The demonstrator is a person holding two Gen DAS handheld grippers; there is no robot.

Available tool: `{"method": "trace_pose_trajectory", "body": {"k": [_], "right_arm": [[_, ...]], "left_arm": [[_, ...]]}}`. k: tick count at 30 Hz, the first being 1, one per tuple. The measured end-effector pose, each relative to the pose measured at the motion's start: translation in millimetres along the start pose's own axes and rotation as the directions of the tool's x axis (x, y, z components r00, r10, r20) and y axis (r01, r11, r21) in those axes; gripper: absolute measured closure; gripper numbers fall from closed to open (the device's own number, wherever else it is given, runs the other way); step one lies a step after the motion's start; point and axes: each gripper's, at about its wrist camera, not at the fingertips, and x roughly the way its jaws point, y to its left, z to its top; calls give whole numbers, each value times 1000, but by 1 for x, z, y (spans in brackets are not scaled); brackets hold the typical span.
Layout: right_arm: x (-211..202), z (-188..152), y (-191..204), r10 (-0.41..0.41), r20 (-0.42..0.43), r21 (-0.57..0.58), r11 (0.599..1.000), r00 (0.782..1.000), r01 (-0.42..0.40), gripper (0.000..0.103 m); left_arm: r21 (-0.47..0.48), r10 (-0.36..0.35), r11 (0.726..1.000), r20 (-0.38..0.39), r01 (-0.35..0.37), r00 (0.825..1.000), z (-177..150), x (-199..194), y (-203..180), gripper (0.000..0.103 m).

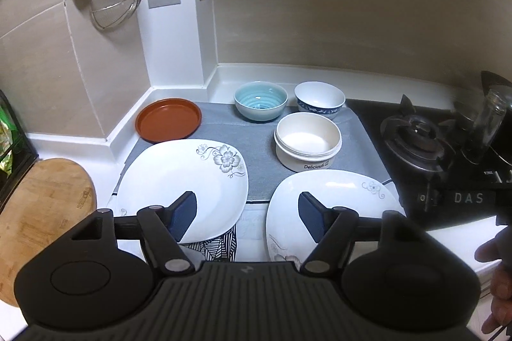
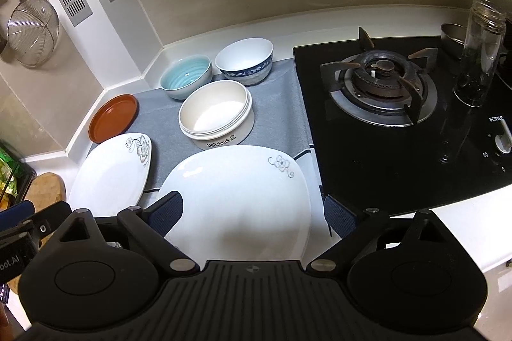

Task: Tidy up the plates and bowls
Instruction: 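Move both grippers open toward the edges of the white square plates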

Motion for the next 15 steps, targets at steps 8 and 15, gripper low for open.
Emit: {"method": "trace_pose_trajectory", "body": {"k": [8, 15], "right_arm": [[-3, -1, 3, 4, 0, -28, 1000, 1000, -4, 7], [-2, -2, 5, 1, -11, -51, 999, 1000, -2, 7]], "left_arm": [[-34, 10, 999, -7, -11, 1000, -4, 3, 5, 35], [-38, 2, 999, -3, -2, 1000, -9, 3, 3, 35]]}}
